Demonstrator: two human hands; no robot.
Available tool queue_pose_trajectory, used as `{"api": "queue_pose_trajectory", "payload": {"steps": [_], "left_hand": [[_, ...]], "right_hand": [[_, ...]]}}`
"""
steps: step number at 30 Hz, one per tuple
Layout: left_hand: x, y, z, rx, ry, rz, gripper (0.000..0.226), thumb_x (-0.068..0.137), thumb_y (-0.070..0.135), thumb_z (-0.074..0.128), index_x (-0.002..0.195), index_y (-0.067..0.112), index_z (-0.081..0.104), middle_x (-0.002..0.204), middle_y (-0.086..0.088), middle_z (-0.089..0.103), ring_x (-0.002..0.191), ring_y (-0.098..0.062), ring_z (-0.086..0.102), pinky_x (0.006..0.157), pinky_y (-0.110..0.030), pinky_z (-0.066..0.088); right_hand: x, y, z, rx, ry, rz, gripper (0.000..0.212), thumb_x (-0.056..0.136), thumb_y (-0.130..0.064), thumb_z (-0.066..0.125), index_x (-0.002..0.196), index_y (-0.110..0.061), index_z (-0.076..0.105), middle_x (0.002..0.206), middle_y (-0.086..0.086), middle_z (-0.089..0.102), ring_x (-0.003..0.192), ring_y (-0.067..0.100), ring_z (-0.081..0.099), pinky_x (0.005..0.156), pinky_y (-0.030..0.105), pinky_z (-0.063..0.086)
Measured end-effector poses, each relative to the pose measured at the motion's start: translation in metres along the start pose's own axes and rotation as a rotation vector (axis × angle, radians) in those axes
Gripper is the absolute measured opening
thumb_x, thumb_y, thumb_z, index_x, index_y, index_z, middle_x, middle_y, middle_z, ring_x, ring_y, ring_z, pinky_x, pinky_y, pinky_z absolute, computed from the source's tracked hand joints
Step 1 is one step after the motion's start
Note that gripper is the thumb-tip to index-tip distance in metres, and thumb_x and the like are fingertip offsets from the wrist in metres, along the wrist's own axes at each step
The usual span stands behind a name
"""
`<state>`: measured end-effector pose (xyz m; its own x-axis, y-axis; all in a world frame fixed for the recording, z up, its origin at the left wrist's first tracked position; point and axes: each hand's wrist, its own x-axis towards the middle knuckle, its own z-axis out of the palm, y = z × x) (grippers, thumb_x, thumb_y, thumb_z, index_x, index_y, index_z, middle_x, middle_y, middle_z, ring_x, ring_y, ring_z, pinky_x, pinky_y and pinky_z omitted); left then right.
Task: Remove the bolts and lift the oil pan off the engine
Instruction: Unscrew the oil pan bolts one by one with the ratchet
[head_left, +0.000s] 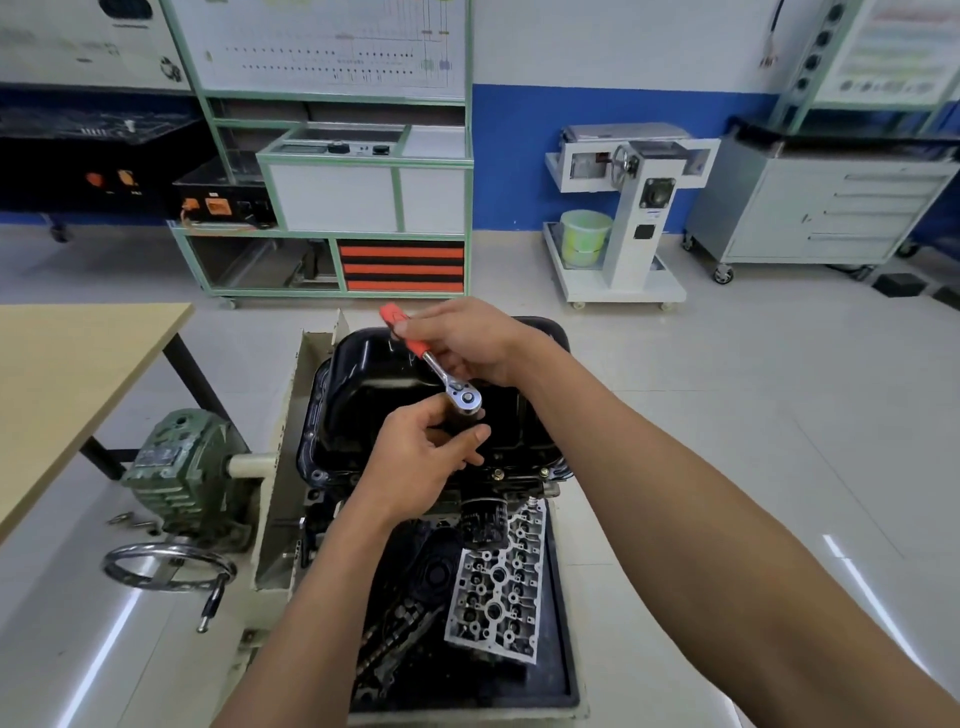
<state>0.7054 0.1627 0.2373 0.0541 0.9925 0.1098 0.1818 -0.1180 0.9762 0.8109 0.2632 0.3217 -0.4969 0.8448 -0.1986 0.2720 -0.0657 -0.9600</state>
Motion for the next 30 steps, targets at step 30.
{"api": "queue_pose_trajectory", "payload": {"steps": [30], "left_hand": [[-0.005, -0.004, 0.009, -0.119, 0.089, 0.056, 0.029, 0.079, 0.008, 0.086, 0.099, 0.025, 0.075, 0.089, 0.002, 0.078, 0.058, -0.016, 0.068, 0.058, -0.021, 0.054]], "right_hand": [[-0.079, 0.048, 0.019, 0.745, 0.836, 0.037, 0.025, 0.096, -0.023, 0.067, 0.073, -0.014, 0.063, 0.057, -0.002, 0.044, 0.049, 0.009, 0.036, 0.041, 0.022, 0.028]]}}
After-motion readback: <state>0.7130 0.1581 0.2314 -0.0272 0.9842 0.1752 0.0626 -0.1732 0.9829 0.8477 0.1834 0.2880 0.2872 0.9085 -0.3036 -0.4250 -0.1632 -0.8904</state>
